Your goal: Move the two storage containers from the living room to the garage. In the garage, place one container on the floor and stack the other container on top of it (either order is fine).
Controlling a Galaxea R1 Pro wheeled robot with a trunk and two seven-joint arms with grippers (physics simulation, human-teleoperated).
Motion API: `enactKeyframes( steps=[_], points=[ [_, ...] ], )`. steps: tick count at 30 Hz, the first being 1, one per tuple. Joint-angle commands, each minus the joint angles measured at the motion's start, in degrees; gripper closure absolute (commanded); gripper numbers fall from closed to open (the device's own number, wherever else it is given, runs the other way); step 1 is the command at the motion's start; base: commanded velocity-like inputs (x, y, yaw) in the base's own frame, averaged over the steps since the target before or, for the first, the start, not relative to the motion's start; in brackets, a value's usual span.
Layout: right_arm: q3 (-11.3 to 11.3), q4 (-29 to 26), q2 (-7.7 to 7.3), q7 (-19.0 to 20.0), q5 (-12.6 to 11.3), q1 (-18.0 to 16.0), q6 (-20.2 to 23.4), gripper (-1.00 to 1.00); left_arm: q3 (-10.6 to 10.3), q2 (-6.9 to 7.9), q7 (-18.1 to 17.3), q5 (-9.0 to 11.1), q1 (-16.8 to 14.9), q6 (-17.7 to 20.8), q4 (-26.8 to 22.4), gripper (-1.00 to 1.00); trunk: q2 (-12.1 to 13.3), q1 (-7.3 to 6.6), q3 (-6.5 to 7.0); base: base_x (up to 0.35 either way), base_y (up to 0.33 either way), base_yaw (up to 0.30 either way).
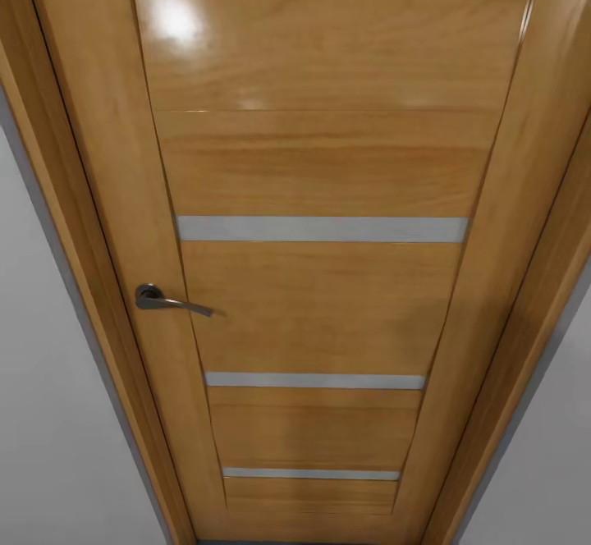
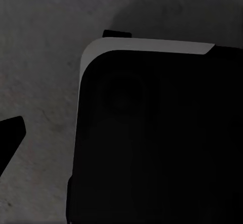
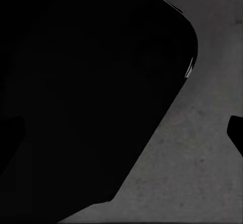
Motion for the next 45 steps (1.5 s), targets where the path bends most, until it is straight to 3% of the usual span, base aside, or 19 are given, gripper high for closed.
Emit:
enactKeyframes(
  steps=[1, 24, 25, 27, 31, 38, 45],
  points=[
    [0.2, 0.0, 0.00, 0.0, -0.2, 0.0, -0.2, -1.00, 0.0, 0.00, -0.1, 0.5, 0.0, -0.1, 0.0, -1.00, 0.0, 0.00, -0.04, 0.000, 0.000, 0.000],
    [0.2, -1.9, -0.32, -0.6, 0.0, 0.0, -0.1, -1.00, 0.0, 0.00, -0.1, 0.5, 0.0, -0.1, 0.0, -1.00, 0.0, 0.00, -0.04, 0.000, 0.000, 0.000],
    [0.3, -8.6, -1.95, -0.6, 0.0, -0.2, 1.7, -1.00, 0.0, 0.00, -0.1, 0.5, 0.0, -0.1, 0.0, -1.00, 0.0, 0.00, -0.04, 0.000, 0.000, 0.000],
    [0.2, -12.8, -4.20, -0.3, -0.1, -0.7, 4.6, -1.00, 0.0, 0.00, -0.1, 0.5, 0.0, -0.1, 0.0, -1.00, 0.0, 0.00, -0.04, 0.000, 0.000, 0.000],
    [0.1, -18.8, -6.16, -0.2, -0.1, -2.0, 7.8, -1.00, -0.1, 0.00, -0.1, 0.5, 0.0, -0.1, 0.0, -1.00, 0.0, 0.00, -0.04, 0.000, 0.000, 0.000],
    [0.0, -21.8, -6.71, 0.0, -0.7, -7.0, 11.6, -1.00, -0.1, 0.01, -0.1, 0.5, 0.0, -0.1, 0.0, -1.00, 0.0, 0.00, -0.04, 0.000, 0.000, 0.000],
    [-0.1, -22.0, -6.77, 0.1, -1.7, -11.2, 12.4, -1.00, -0.2, 0.02, -0.1, 0.5, 0.0, -0.1, 0.0, -1.00, 0.0, 0.00, -0.04, 0.000, 0.000, 0.000]
  ],
)
